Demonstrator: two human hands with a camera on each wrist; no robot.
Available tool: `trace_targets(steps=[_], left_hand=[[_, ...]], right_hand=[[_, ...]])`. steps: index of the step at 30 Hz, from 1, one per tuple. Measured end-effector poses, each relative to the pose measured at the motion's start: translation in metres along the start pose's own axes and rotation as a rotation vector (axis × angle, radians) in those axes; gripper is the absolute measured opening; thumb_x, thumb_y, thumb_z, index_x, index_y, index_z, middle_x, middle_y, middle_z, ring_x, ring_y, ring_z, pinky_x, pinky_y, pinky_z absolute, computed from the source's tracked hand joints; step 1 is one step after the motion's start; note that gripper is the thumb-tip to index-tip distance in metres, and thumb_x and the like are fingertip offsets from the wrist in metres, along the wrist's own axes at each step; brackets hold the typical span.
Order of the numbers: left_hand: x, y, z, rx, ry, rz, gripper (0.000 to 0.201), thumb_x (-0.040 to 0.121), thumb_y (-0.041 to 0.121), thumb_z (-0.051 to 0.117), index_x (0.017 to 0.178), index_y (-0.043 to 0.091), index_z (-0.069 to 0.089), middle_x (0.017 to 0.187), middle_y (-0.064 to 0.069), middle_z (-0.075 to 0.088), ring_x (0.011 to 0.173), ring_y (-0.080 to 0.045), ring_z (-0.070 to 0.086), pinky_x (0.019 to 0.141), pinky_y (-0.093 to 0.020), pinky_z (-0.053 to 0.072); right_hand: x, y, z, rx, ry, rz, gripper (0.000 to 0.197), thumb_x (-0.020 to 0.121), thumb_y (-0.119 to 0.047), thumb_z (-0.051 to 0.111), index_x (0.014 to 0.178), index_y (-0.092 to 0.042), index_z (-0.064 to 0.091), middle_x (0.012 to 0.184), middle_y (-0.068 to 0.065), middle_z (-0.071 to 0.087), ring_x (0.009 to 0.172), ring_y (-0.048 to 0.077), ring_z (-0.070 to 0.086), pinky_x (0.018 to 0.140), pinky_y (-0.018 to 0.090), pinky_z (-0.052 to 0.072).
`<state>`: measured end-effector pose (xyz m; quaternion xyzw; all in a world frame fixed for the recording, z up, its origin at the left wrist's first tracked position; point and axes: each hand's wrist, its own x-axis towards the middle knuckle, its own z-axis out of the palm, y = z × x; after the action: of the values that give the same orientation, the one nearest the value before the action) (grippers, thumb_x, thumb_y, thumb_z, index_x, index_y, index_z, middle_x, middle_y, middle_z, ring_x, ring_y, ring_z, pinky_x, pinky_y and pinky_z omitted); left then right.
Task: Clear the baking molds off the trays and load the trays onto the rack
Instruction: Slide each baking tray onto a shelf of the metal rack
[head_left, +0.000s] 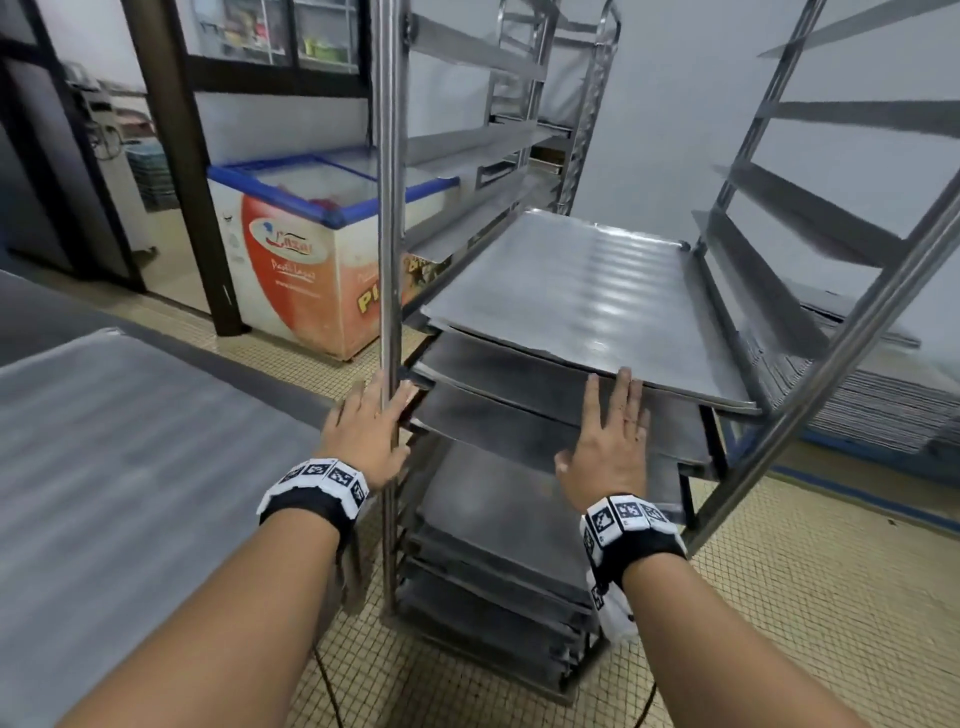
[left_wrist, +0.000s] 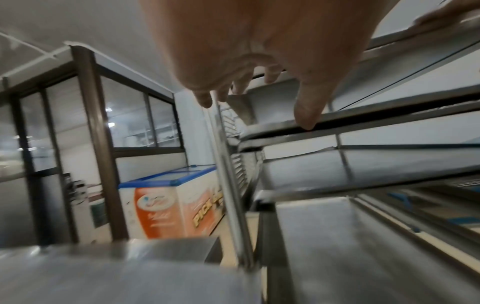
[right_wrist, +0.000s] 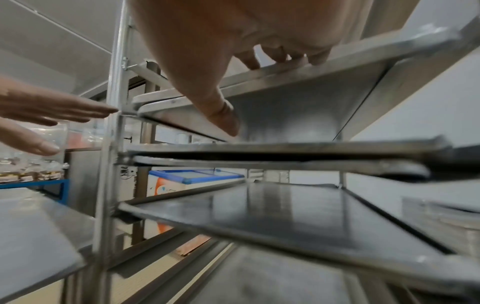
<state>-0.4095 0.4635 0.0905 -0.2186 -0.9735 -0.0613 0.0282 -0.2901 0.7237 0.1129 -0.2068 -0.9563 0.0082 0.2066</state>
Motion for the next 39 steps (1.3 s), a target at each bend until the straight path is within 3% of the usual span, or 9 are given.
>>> trace_targets(steps=[6, 12, 18, 23, 27, 31, 35, 37, 39], left_hand=[[-0.081, -0.085, 0.045, -0.113, -0.149, -0.431, 0.081, 0.093, 0.057, 0.046, 0.156, 0.029, 0.004, 0.165, -0.007, -0.003, 0.151, -0.032, -0.004, 0.121, -0.049, 0.010], [-0.169, -0.139, 0.104, -0.256, -0.283, -0.926, 0.078, 0.095, 0.062, 0.034, 0.156, 0.033, -0.004, 0.164, -0.008, -0.014, 0.150, -0.036, -0.013, 0.120, -0.056, 0.001], [-0.224, -0.132, 0.150, -0.354, -0.302, -0.952, 0.091, 0.084, 0.082, 0.026, 0.148, 0.042, -0.025, 0.153, 0.002, -0.040, 0.144, -0.031, -0.032, 0.118, -0.052, -0.013], [-0.241, -0.111, 0.152, -0.369, -0.297, -0.978, 0.101, 0.063, 0.093, 0.009, 0.142, 0.047, -0.032, 0.148, 0.003, -0.047, 0.139, -0.027, -0.041, 0.115, -0.049, -0.020], [-0.253, -0.092, 0.147, -0.405, -0.212, -1.050, 0.107, 0.069, 0.093, 0.027, 0.148, 0.044, -0.025, 0.153, 0.003, -0.041, 0.141, -0.028, -0.037, 0.115, -0.047, -0.020], [-0.257, -0.065, 0.134, -0.440, -0.137, -1.396, 0.147, 0.037, 0.102, 0.048, 0.142, 0.043, -0.035, 0.150, -0.004, -0.046, 0.135, -0.039, -0.044, 0.106, -0.055, -0.026], [-0.259, -0.044, 0.125, -0.568, -0.045, -1.662, 0.174, 0.019, 0.088, 0.073, 0.143, 0.037, -0.038, 0.158, -0.009, -0.031, 0.148, -0.038, -0.017, 0.117, -0.059, -0.001], [-0.262, -0.039, 0.122, -0.719, 0.153, -1.782, 0.172, 0.025, 0.068, 0.090, 0.154, 0.026, -0.015, 0.162, -0.016, 0.005, 0.148, -0.037, 0.015, 0.117, -0.054, 0.024], [-0.265, -0.035, 0.118, -0.814, 0.383, -1.892, 0.145, 0.032, 0.048, 0.098, 0.147, 0.012, 0.020, 0.145, -0.015, 0.042, 0.133, -0.035, 0.043, 0.108, -0.048, 0.040]], right_hand=[[-0.022, -0.094, 0.047, 0.194, -0.271, -0.229, 0.091, 0.090, -0.041, 0.060, 0.157, -0.019, 0.002, 0.163, 0.006, -0.015, 0.150, 0.025, -0.013, 0.123, 0.043, 0.007], [-0.030, -0.190, 0.094, 0.308, -0.597, -0.481, 0.079, 0.092, -0.042, 0.056, 0.156, -0.020, 0.015, 0.165, -0.003, 0.000, 0.144, 0.022, 0.031, 0.107, 0.039, 0.041], [-0.034, -0.240, 0.150, 0.234, -0.796, -0.625, 0.082, 0.088, -0.045, 0.060, 0.154, -0.014, 0.022, 0.162, 0.004, 0.013, 0.149, 0.025, 0.016, 0.119, 0.039, 0.025], [-0.025, -0.250, 0.180, 0.143, -0.786, -0.636, 0.096, 0.075, -0.061, 0.065, 0.150, -0.018, 0.026, 0.156, 0.009, 0.024, 0.146, 0.028, 0.019, 0.118, 0.043, 0.022], [-0.019, -0.253, 0.196, 0.184, -0.837, -0.558, 0.126, 0.056, -0.073, 0.073, 0.154, -0.023, 0.011, 0.161, 0.011, 0.007, 0.149, 0.031, 0.001, 0.121, 0.050, 0.009], [-0.010, -0.242, 0.201, 0.158, -0.933, -0.544, 0.160, 0.034, -0.082, 0.076, 0.155, -0.024, -0.011, 0.162, 0.010, -0.010, 0.149, 0.032, -0.010, 0.117, 0.059, 0.009], [-0.007, -0.229, 0.200, 0.294, -0.964, -0.419, 0.163, 0.035, -0.072, 0.086, 0.155, -0.018, -0.011, 0.163, 0.012, 0.001, 0.150, 0.035, 0.003, 0.117, 0.057, 0.012], [-0.008, -0.225, 0.202, 0.311, -0.938, -0.350, 0.161, 0.033, -0.070, 0.087, 0.156, -0.011, 0.002, 0.161, 0.014, 0.010, 0.149, 0.035, 0.010, 0.117, 0.054, 0.014], [-0.011, -0.221, 0.204, 0.313, -0.927, -0.325, 0.160, 0.027, -0.073, 0.086, 0.154, -0.009, 0.012, 0.160, 0.014, 0.016, 0.148, 0.036, 0.014, 0.116, 0.054, 0.019]])
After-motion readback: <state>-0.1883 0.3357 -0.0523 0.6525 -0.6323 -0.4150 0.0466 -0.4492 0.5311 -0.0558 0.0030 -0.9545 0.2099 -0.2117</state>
